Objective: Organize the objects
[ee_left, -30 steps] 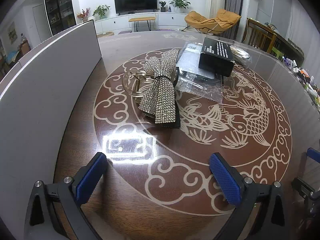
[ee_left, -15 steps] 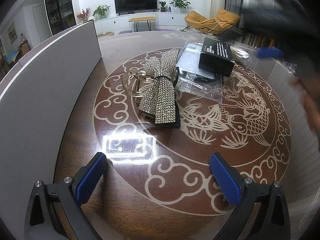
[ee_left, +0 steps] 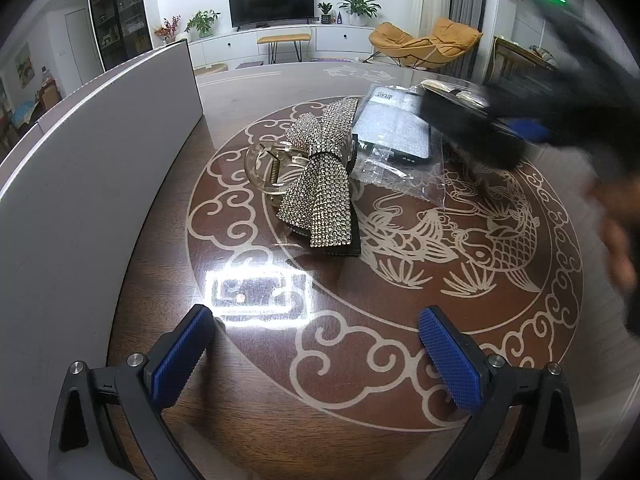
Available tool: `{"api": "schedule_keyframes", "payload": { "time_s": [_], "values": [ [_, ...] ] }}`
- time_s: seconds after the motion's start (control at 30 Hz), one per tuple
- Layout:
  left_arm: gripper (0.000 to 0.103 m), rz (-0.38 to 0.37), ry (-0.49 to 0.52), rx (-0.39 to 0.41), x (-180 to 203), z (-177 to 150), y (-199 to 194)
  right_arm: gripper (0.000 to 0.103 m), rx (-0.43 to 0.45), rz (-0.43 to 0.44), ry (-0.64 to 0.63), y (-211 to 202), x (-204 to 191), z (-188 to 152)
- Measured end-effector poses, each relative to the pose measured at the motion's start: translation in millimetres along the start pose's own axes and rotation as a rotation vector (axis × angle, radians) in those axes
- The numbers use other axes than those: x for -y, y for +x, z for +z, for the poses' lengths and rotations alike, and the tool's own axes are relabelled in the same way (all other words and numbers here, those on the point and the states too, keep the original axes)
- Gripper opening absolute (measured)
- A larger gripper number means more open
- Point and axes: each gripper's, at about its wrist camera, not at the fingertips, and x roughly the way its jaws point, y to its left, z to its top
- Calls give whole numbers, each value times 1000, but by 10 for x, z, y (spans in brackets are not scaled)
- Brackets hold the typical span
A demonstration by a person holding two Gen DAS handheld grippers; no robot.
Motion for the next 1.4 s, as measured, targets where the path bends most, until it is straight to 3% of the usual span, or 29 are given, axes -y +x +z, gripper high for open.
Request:
{"api": "schedule_keyframes", "payload": {
  "time_s": [0.17,0.3,0.33,0.4,0.5,0.57,1.4],
  "values": [
    [103,0,0,0,-1,-2,0,60,62,-55,-22,-644,268,-884],
    [103,0,0,0,-4,-2,0,61,118,-100,50,-989,498,-1570],
    [103,0,0,0,-3,-3,0,70,131,-102,70,-1016,558,-1666],
    [103,0,0,0,-4,-2,2,88,112,-135,81,-962,603,-1732],
    [103,0,0,0,-4,0,2,93,97,-153,74,-881,624,-1788],
    [103,0,0,0,-2,-1,5,103,63,-164,43,-818,568,-1773],
    [103,-1,0,-1,-7,-2,-3,103,54,-175,13,-751,520,-1768]
  ]
}}
